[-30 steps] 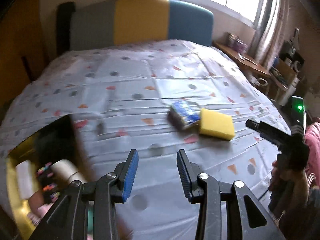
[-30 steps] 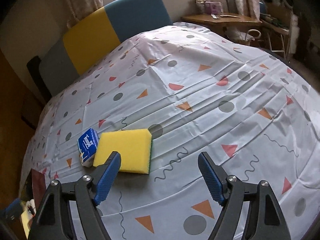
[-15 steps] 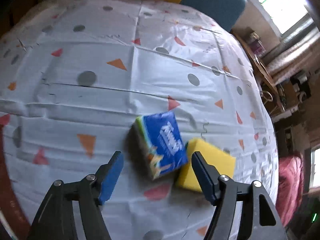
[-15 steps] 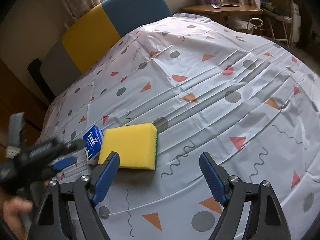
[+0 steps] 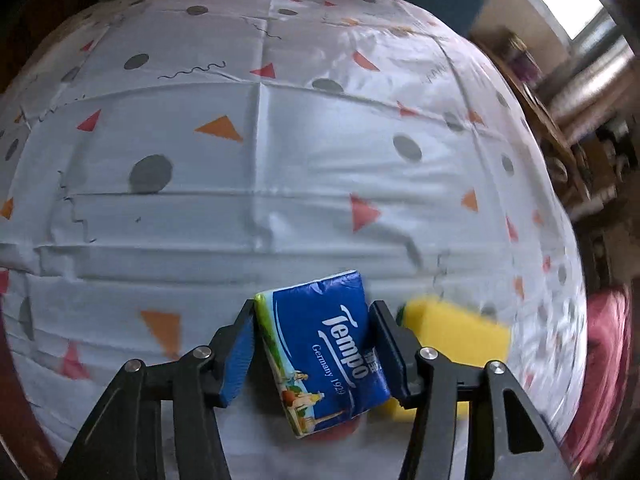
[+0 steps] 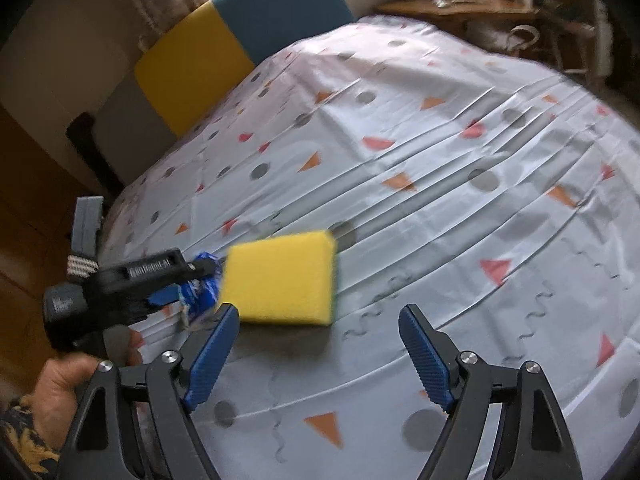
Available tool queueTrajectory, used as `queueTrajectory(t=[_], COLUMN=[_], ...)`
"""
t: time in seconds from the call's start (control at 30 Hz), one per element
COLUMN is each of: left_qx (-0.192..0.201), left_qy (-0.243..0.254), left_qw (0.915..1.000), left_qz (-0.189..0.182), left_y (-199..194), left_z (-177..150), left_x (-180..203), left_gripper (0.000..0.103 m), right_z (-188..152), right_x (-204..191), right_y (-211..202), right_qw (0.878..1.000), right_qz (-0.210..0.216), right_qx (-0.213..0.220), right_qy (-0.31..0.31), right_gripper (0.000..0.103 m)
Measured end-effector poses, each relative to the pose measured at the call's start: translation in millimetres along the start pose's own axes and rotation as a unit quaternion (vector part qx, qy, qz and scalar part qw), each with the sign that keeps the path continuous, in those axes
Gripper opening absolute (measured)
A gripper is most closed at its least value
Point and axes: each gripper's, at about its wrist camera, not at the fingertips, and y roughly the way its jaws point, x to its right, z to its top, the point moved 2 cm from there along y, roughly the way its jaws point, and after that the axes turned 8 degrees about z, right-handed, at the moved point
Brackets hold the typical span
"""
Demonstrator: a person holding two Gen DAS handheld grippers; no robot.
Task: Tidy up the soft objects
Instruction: 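Grasp the yellow sponge with right tool while left lifts the tissue pack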
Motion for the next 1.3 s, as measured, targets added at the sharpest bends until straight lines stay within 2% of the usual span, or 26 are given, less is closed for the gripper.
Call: queueTrajectory(t=[0.07, 0.13, 0.17, 0.23, 0.33, 0.47, 0.57, 0.6, 0.67, 0.73, 0.8, 0.9, 1.0, 1.13, 1.23, 1.3], left_qx=[-0.013, -0.026, -0.028, -0.039, -0.039, -0.024, -0.016, -0.008, 0.002, 0.009, 0.016, 0.031, 0.041, 0.059, 0.087, 0.104], left_qy=[0.02, 0.037, 0.042, 0.058, 0.079, 0.088, 0.087, 0.091, 0.098, 0.101, 0.1, 0.102, 0.09, 0.068, 0.068, 0.068], left_qw=[0.9997, 0.999, 0.9987, 0.9975, 0.996, 0.9955, 0.9955, 0.995, 0.9937, 0.993, 0.9926, 0.9914, 0.9921, 0.9938, 0.9921, 0.9907], left_qz=[-0.002, -0.003, 0.005, 0.007, 0.015, 0.026, 0.035, 0.04, 0.053, 0.061, 0.067, 0.077, 0.076, 0.066, 0.06, 0.055], left_y=[-4.9, -9.3, -13.1, -15.3, -19.9, -24.4, -21.4, -21.6, -21.4, -21.8, -21.9, -20.2, -23.3, -43.8, -67.1, -82.0], left_z=[-11.5, -22.0, -27.8, -36.3, -47.0, -57.3, -63.8, -66.7, -71.3, -72.5, -75.0, -78.4, -81.8, -93.1, -106.9, -114.1], left_x=[-8.6, -16.6, -22.8, -30.6, -40.1, -41.5, -36.0, -34.7, -32.5, -29.4, -27.3, -20.5, -22.1, -35.3, -36.3, -36.8], left_gripper=[0.056, 0.056, 0.056, 0.056, 0.057, 0.058, 0.058, 0.058, 0.057, 0.057, 0.057, 0.054, 0.053, 0.053, 0.053, 0.053], right_z=[1.3, 5.0, 5.9, 5.1, 6.5, 13.6, 16.4, 16.5, 18.3, 21.0, 22.2, 14.6, 3.8, -25.4, -49.0, -55.9], right_x=[-15.2, -41.8, -56.7, -71.6, -85.4, -93.1, -88.7, -88.3, -85.7, -83.6, -81.7, -84.9, -86.1, -86.8, -80.2, -79.4], right_y=[3.8, 10.6, 16.0, 24.1, 43.8, 77.7, 109.0, 116.2, 127.4, 129.8, 126.2, 113.1, 93.0, 72.9, 74.7, 76.1], right_qw=[0.999, 0.989, 0.976, 0.952, 0.91, 0.875, 0.863, 0.86, 0.86, 0.87, 0.881, 0.888, 0.908, 0.926, 0.931, 0.931], right_qz=[0.01, 0.01, 0.014, 0.011, -0.007, -0.043, -0.055, -0.062, -0.077, -0.074, -0.074, -0.077, -0.065, -0.049, -0.053, -0.058], right_qx=[-0.028, -0.06, -0.078, -0.095, -0.136, -0.167, -0.223, -0.23, -0.225, -0.212, -0.2, -0.184, -0.177, -0.169, -0.17, -0.148], right_qy=[-0.032, -0.132, -0.201, -0.291, -0.392, -0.452, -0.45, -0.451, -0.451, -0.438, -0.422, -0.414, -0.374, -0.334, -0.318, -0.329], right_gripper=[0.085, 0.095, 0.099, 0.099, 0.102, 0.103, 0.103, 0.103, 0.102, 0.079, 0.073, 0.072, 0.074, 0.074, 0.075, 0.076])
